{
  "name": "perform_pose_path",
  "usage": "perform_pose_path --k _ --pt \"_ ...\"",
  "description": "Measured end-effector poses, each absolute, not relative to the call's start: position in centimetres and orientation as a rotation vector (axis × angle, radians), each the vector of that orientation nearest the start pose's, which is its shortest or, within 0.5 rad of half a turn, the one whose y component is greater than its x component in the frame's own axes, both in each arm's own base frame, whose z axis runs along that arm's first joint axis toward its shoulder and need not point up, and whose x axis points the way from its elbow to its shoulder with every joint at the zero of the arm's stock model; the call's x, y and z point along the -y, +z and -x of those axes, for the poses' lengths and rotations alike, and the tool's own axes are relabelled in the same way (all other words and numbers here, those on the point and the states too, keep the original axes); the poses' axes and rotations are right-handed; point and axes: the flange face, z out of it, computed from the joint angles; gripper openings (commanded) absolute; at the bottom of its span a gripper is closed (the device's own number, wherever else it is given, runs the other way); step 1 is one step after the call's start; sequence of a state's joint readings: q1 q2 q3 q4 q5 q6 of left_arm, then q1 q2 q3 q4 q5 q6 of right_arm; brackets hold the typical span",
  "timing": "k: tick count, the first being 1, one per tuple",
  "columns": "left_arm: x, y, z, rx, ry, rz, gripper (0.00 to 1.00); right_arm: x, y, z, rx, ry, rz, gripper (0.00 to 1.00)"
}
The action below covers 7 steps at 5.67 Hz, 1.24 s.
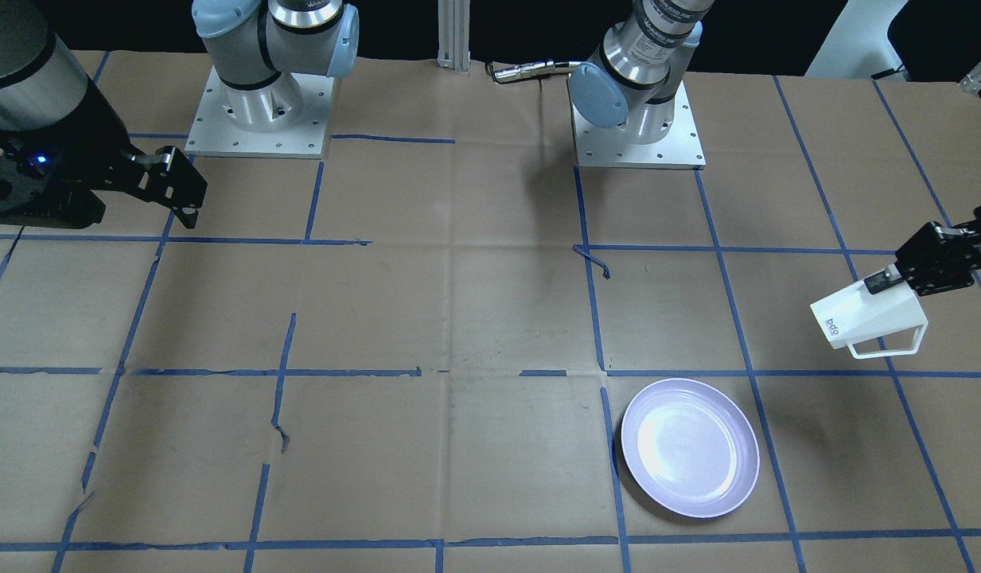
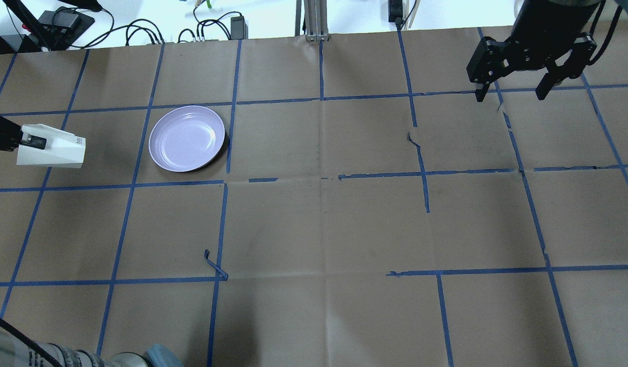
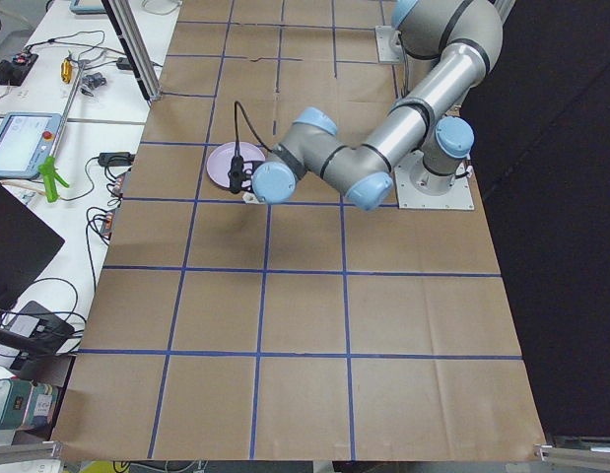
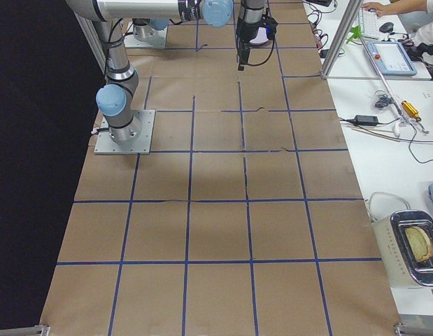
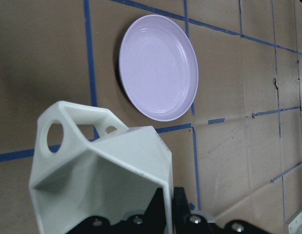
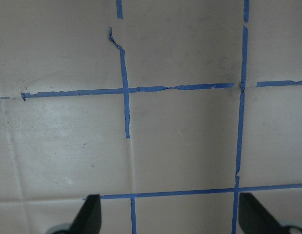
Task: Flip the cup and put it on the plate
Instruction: 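Carry the cup with the left gripper over the lavender plate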
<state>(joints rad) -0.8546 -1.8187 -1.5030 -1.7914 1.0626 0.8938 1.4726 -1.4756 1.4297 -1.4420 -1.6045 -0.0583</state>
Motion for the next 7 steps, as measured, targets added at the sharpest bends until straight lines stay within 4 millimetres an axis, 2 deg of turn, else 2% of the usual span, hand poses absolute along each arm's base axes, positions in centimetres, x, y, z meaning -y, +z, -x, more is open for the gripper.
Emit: perform_pose_path --k 1,2,3,4,5,6,7 --pt "55.8 39.8 -15.2 2.625 0.062 0.109 0.00 53.3 49.6 -7.8 -3.165 0.135 -0.061 1.00" --pt "58.1 39.1 -8.3 2.759 0.040 0.137 0.00 53.3 49.6 -7.8 -3.165 0.135 -0.061 1.00" --pt "59.9 37.1 -2.9 2.890 0.028 0.221 0.00 53.3 49.6 -7.8 -3.165 0.135 -0.061 1.00" --pt "61.3 34.3 0.9 3.008 -0.006 0.344 0.00 53.3 49.6 -7.8 -3.165 0.135 -0.061 1.00" --pt "62.4 31.6 3.6 3.088 -0.047 0.488 0.00 53.3 49.6 -7.8 -3.165 0.135 -0.061 1.00" --pt "62.9 29.5 5.5 3.137 -0.102 0.639 0.00 53.3 49.6 -7.8 -3.165 0.135 -0.061 1.00" --pt "63.0 28.4 6.8 3.150 -0.136 0.738 0.00 53.3 49.6 -7.8 -3.165 0.135 -0.061 1.00"
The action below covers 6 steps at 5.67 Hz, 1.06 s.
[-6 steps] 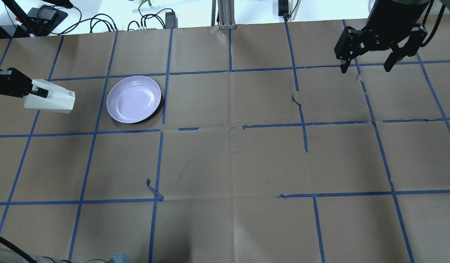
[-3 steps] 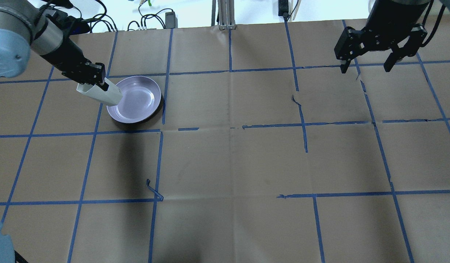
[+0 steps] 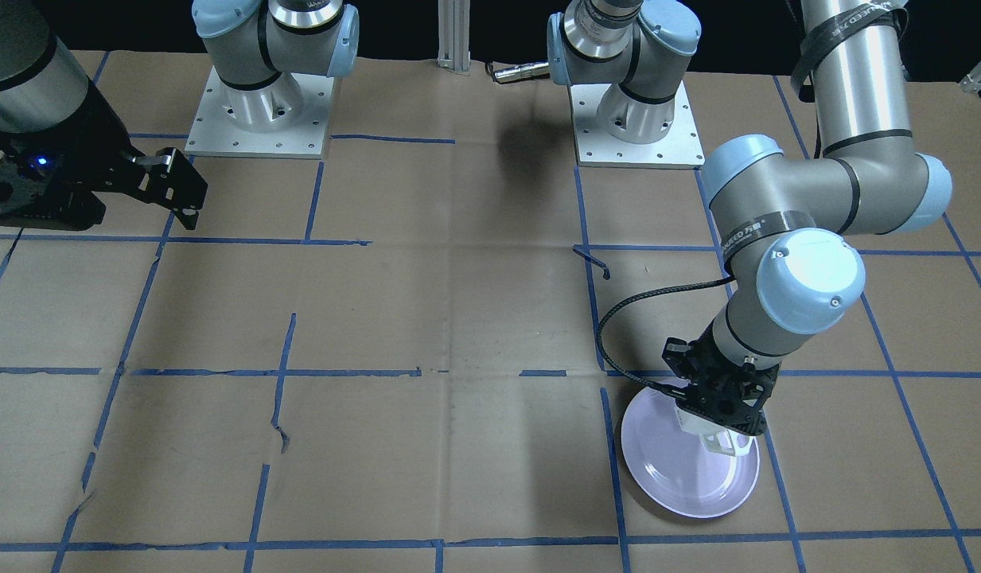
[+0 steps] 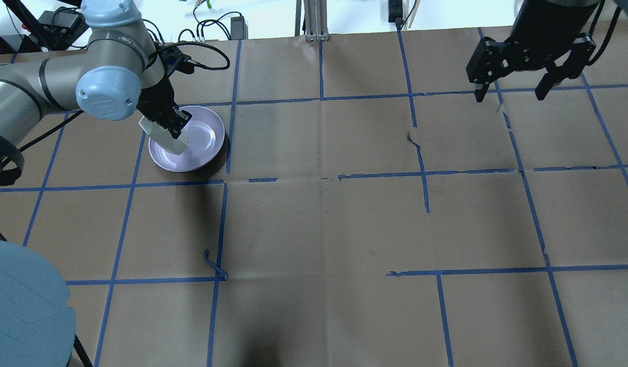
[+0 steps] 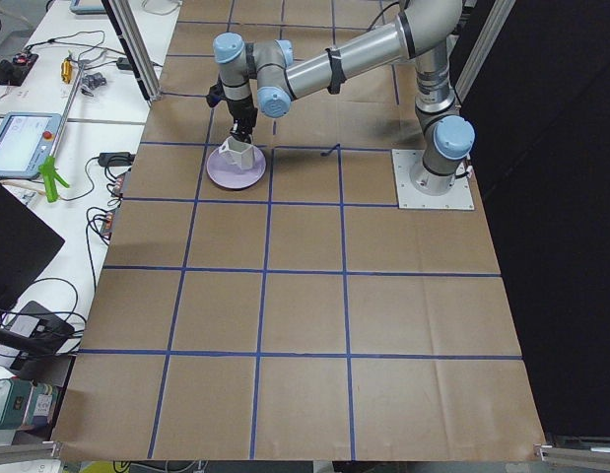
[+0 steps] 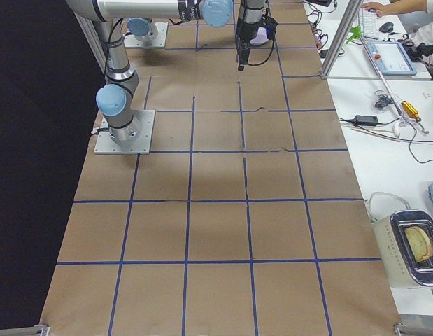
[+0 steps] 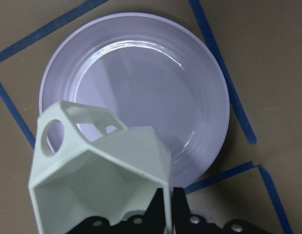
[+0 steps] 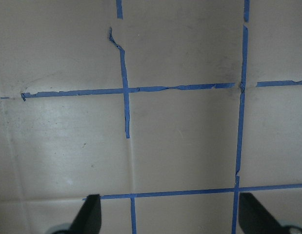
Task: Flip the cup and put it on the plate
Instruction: 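Carry the cup with the left gripper over the lavender plate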
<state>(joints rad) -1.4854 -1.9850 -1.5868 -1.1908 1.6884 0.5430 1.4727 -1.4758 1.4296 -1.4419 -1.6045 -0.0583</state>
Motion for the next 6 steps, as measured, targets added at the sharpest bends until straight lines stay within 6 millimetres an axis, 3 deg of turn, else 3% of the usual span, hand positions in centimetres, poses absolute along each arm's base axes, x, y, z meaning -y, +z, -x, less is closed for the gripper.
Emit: perform_pose_path --k 4,5,6 --pt "63.7 26.0 7.8 -2.926 0.130 -0.781 0.04 53.3 49.6 -7.8 -3.165 0.135 -0.061 1.00" --pt "63.7 25.2 7.8 -2.926 0.132 -0.788 0.58 53.3 49.6 -7.8 -3.165 0.135 -0.061 1.00" --pt "63.8 24.8 7.8 -2.926 0.133 -0.791 0.97 53.3 49.6 -7.8 -3.165 0.135 -0.061 1.00"
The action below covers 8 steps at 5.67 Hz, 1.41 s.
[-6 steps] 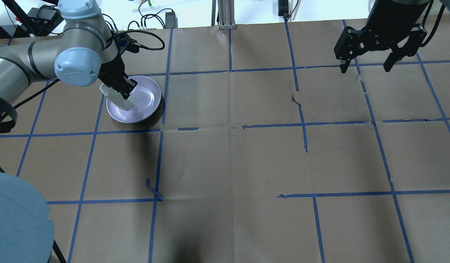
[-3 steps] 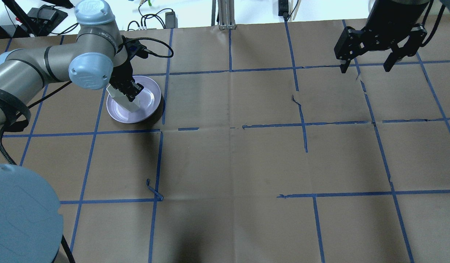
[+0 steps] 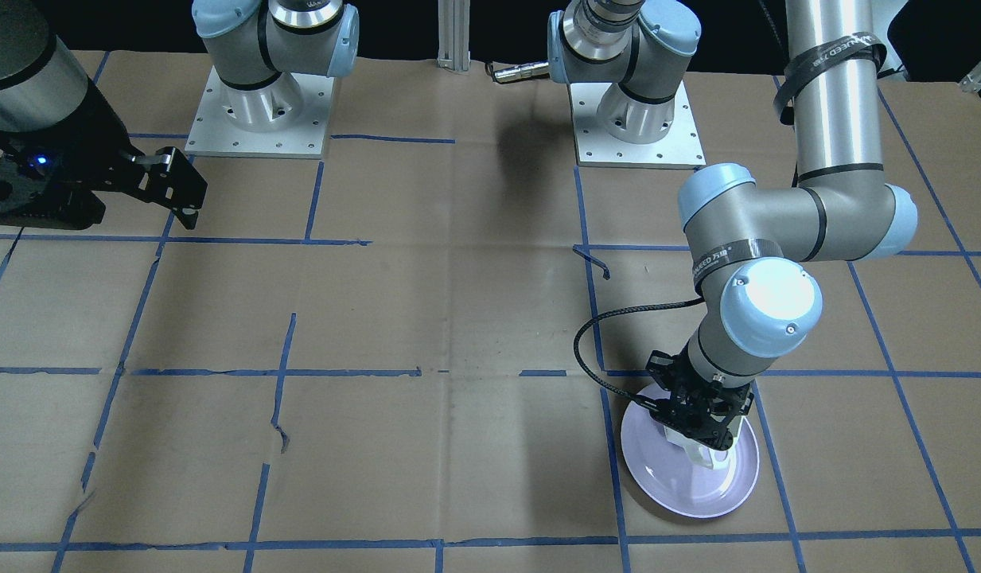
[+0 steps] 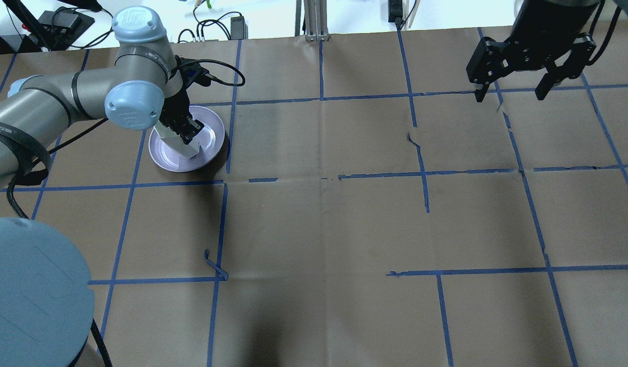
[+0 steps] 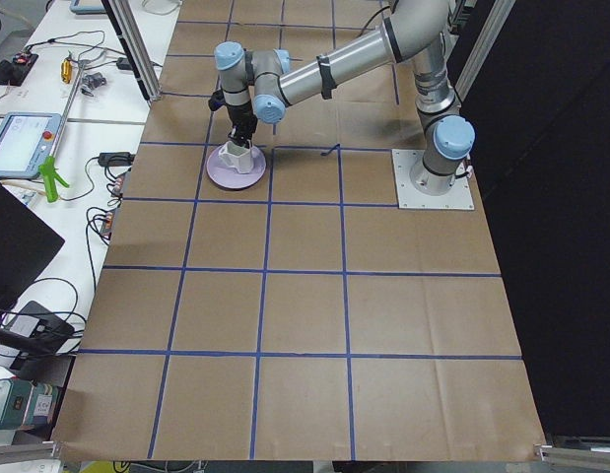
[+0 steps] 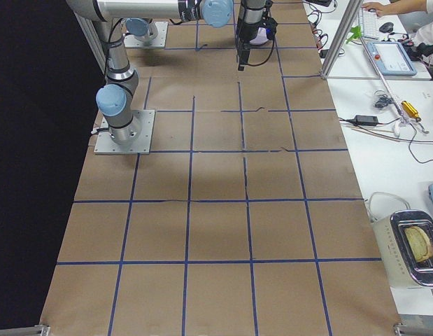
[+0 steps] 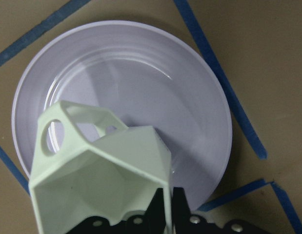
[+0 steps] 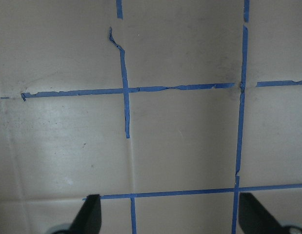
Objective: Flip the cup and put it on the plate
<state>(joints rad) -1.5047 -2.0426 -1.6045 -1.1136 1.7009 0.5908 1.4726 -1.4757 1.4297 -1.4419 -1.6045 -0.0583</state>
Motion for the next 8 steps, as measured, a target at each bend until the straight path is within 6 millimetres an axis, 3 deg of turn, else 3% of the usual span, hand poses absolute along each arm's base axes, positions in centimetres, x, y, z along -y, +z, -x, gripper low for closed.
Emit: perform_pose_path --k 2,3,4,6,7,8 --pt "63.8 25.0 8.2 -2.925 0.116 -0.792 0.98 53.4 49.6 -7.8 -3.165 0.135 -0.062 1.00" --pt "63.8 26.9 8.6 -2.925 0.068 -0.765 0.98 53.4 49.6 -7.8 -3.165 0.135 -0.062 1.00" --pt "63.5 30.4 9.7 -2.932 -0.002 -0.694 0.98 53.4 49.6 -7.8 -3.165 0.135 -0.061 1.00" --pt "62.2 37.3 14.2 -2.997 -0.055 -0.476 0.98 53.4 49.6 -7.8 -3.165 0.135 -0.061 1.00" --pt "60.9 41.2 16.6 -3.043 -0.056 -0.372 0.98 53.4 49.6 -7.8 -3.165 0.135 -0.061 1.00" --pt "58.6 45.2 17.5 -3.089 -0.033 -0.331 0.98 53.4 49.6 -7.8 -3.165 0.135 -0.061 1.00"
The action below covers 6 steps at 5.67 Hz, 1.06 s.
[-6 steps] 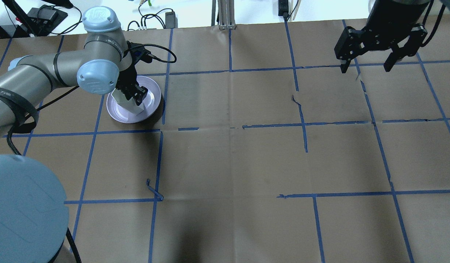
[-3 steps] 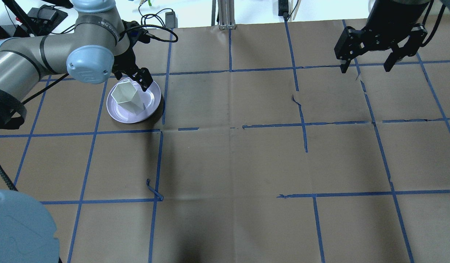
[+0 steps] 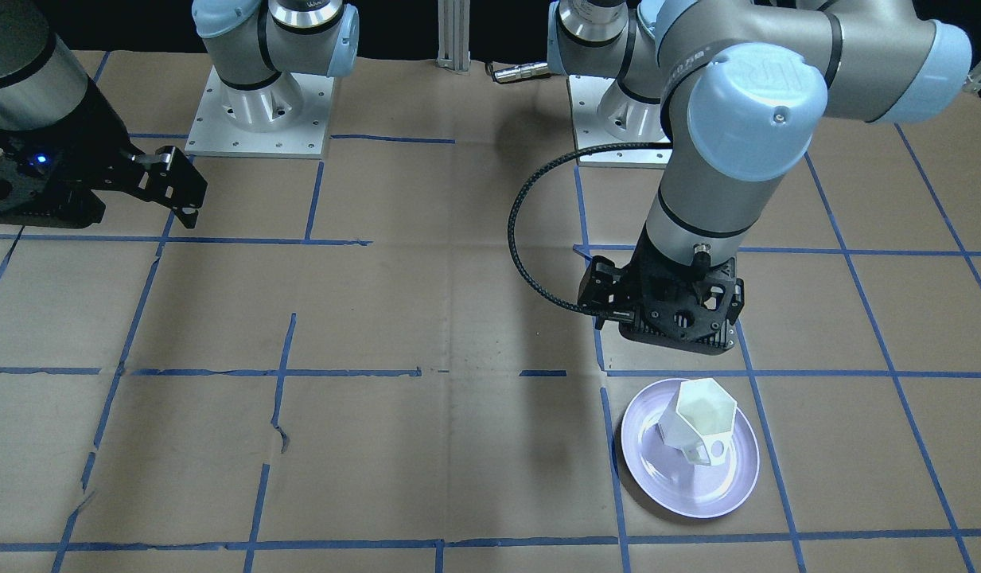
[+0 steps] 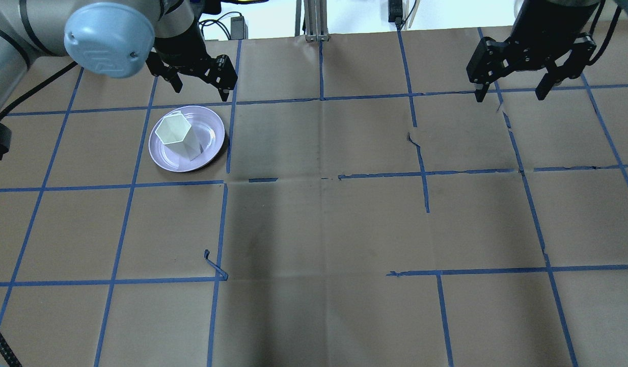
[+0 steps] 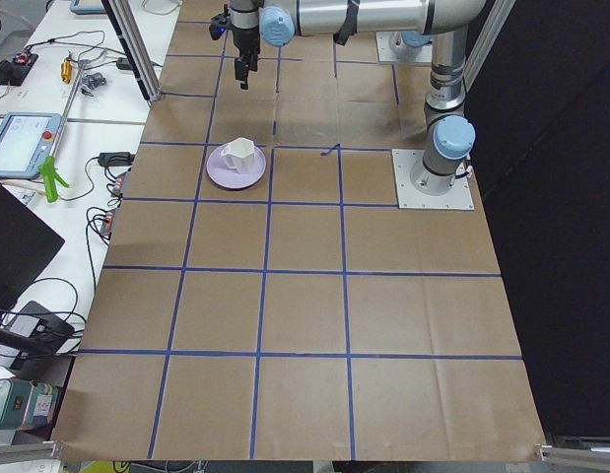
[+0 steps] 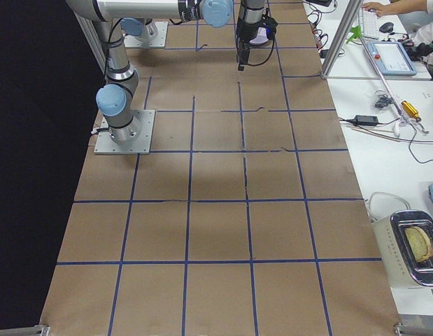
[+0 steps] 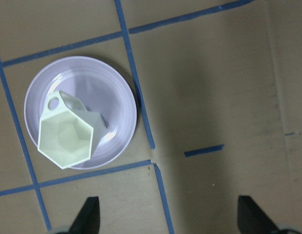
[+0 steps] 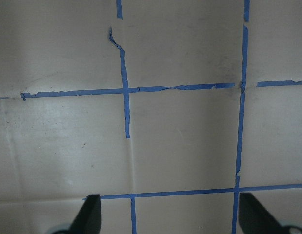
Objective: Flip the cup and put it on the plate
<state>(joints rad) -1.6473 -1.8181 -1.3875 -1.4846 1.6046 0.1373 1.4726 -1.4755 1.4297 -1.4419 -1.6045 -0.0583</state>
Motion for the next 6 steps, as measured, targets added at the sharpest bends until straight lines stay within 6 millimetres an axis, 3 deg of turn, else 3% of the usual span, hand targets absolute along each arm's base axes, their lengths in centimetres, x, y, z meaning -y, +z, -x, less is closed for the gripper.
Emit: perform_pose_path --k 1,2,5,6 --pt "56.0 48.2 17.3 -3.118 -0.019 -0.309 0.98 53.4 49.6 -7.8 -3.165 0.135 -0.061 1.00" --pt "54.6 49.7 16.4 -3.131 -0.020 -0.273 0.98 53.4 49.6 -7.8 -3.165 0.135 -0.061 1.00" --pt "51.0 49.8 10.8 -3.168 -0.006 -0.006 0.98 53.4 49.6 -7.8 -3.165 0.135 -0.061 1.00" --pt "51.1 49.9 9.8 -3.178 -0.011 0.034 0.98 53.4 49.6 -7.8 -3.165 0.135 -0.061 1.00"
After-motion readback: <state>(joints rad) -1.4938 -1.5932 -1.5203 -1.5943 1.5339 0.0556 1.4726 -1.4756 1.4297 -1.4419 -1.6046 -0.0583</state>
